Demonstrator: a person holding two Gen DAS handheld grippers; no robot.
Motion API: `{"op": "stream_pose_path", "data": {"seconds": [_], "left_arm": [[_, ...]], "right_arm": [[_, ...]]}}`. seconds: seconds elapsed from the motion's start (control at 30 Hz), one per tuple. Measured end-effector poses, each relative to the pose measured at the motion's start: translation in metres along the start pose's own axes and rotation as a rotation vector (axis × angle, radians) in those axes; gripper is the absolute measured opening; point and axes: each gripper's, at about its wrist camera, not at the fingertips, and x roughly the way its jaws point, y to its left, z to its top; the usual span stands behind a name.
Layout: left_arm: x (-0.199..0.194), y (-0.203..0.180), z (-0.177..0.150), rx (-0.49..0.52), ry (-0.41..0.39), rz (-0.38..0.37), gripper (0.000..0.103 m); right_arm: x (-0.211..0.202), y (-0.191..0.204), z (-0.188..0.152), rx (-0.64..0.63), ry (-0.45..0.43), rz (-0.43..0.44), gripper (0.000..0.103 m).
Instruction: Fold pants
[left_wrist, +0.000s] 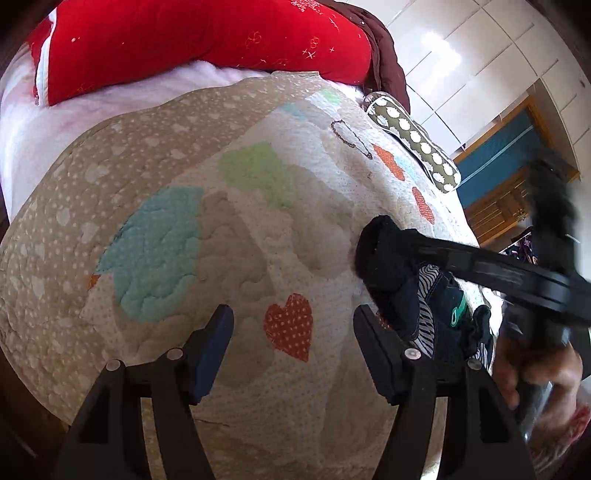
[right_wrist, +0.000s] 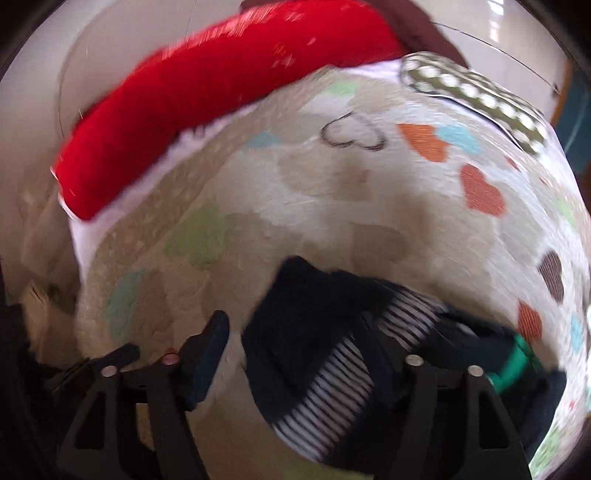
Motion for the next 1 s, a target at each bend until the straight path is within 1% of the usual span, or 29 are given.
{"op": "stream_pose_path", "data": {"seconds": [0.03,0.13,0.2,0.23,0.27,0.3,0.33,0.37,0.4,0.47,0.53,0.6,0.63,0.67,0.73,0.77,0.8,0.83,0.93,1.0], "left_arm": [[0.000,0.002,0.000,-0.003,0.002,-0.006,0.066],[-0.001,0.006,0.000,-0.014,0.002,-0.013,0.066],[-0.003,0.009,0.000,-0.018,-0.001,-0.016,0.066],[-0.005,0.010,0.000,-0.019,-0.005,-0.015,0.066],[-0.007,0.011,0.000,-0.019,-0.009,-0.014,0.066],[-0.009,0.012,0.000,-0.020,-0.015,-0.013,0.066],[-0.010,0.012,0.000,-0.020,-0.018,-0.011,0.066],[-0.011,0.012,0.000,-0.022,-0.020,-0.007,0.066],[-0.011,0.011,0.000,-0.022,-0.021,-0.006,0.066],[-0.012,0.002,-0.001,-0.014,-0.020,-0.019,0.066],[-0.012,-0.015,-0.003,0.025,-0.025,-0.035,0.066],[-0.006,-0.040,-0.006,0.102,-0.041,-0.066,0.071],[0.001,-0.055,-0.010,0.151,-0.047,-0.082,0.073],[0.009,-0.068,-0.014,0.191,-0.046,-0.090,0.073],[0.026,-0.097,-0.024,0.283,-0.032,-0.132,0.073],[0.031,-0.108,-0.029,0.324,-0.029,-0.135,0.073],[0.038,-0.122,-0.035,0.378,-0.030,-0.132,0.073],[0.041,-0.129,-0.038,0.408,-0.032,-0.133,0.073],[0.051,-0.143,-0.040,0.453,-0.037,-0.123,0.081],[0.059,-0.149,-0.037,0.463,-0.049,-0.088,0.082]], "right_arm": [[0.013,0.007,0.007,-0.028,0.034,-0.049,0.076],[0.049,0.023,0.013,-0.096,0.123,-0.205,0.076],[0.066,0.022,0.009,-0.122,0.148,-0.278,0.074],[0.069,0.021,0.008,-0.124,0.144,-0.288,0.061],[0.065,0.017,0.006,-0.104,0.127,-0.279,0.054],[0.059,0.010,0.006,-0.062,0.104,-0.262,0.040],[0.055,0.004,0.007,-0.027,0.088,-0.232,0.028],[0.046,-0.003,0.007,-0.004,0.067,-0.199,0.025],[0.038,-0.011,0.006,0.012,0.044,-0.178,0.019],[0.018,-0.022,0.001,0.040,-0.002,-0.151,0.018],[0.000,-0.037,-0.004,0.086,-0.053,-0.098,0.018],[-0.017,-0.052,-0.013,0.157,-0.076,-0.039,0.018],[-0.023,-0.063,-0.017,0.207,-0.078,0.019,0.018],[-0.026,-0.073,-0.020,0.250,-0.079,0.068,0.018],[-0.031,-0.085,-0.026,0.313,-0.086,0.129,0.018],[-0.033,-0.093,-0.028,0.339,-0.088,0.163,0.018],[-0.034,-0.097,-0.029,0.354,-0.088,0.179,0.018],[-0.034,-0.100,-0.029,0.362,-0.086,0.187,0.018],[-0.037,-0.108,-0.031,0.380,-0.085,0.214,0.018],[-0.038,-0.111,-0.031,0.389,-0.088,0.242,0.018]]}}
